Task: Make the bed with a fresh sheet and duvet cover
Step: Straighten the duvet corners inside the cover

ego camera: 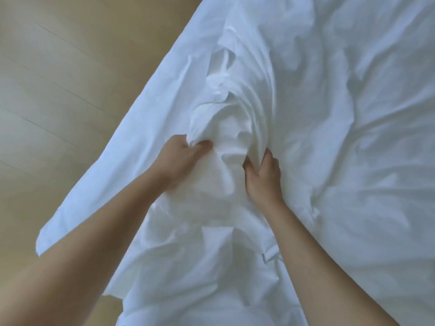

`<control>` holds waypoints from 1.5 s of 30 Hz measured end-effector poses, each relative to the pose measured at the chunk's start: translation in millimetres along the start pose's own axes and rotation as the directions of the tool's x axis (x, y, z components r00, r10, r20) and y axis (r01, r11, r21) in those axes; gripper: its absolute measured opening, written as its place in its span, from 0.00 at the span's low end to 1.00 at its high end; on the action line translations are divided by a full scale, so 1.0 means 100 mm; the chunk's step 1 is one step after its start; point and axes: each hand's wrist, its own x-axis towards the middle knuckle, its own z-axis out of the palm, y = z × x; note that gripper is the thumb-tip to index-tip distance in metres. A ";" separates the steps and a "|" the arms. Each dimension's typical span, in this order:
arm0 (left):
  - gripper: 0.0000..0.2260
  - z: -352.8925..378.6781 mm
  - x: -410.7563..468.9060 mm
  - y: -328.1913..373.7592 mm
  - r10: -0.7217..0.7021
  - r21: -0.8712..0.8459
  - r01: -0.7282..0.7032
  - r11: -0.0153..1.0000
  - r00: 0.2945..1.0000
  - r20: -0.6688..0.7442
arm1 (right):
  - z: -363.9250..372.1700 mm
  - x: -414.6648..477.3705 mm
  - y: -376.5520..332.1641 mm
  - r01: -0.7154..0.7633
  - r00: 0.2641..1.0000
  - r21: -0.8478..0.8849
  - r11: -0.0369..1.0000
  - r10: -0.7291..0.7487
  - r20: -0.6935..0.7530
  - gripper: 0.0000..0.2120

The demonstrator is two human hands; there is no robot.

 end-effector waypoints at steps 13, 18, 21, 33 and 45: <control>0.26 -0.26 0.01 -0.94 -0.019 0.459 0.247 0.853 0.895 -0.445 | 0.34 -0.31 -0.10 0.275 0.953 -0.377 0.884 -0.200 0.226 0.23; 0.37 0.01 -0.92 -1.15 -0.115 0.319 0.233 0.919 0.931 -0.346 | 0.03 -1.09 0.56 0.620 0.784 -0.237 0.748 -0.574 0.239 0.28; 0.23 0.30 -1.29 -1.37 -0.015 0.460 0.152 0.875 0.958 -0.288 | 0.02 -1.29 0.85 0.696 0.718 -0.325 0.641 -0.624 0.307 0.13; 0.21 0.38 -2.60 -1.23 0.074 0.671 -0.123 0.731 0.992 0.102 | -0.21 -1.36 1.12 0.685 0.728 -0.437 0.582 -0.541 0.421 0.06; 0.32 1.46 -2.82 -1.20 0.239 0.798 -0.276 0.536 0.956 0.170 | -1.19 -2.12 1.63 0.435 0.796 -0.064 0.898 -0.351 0.493 0.09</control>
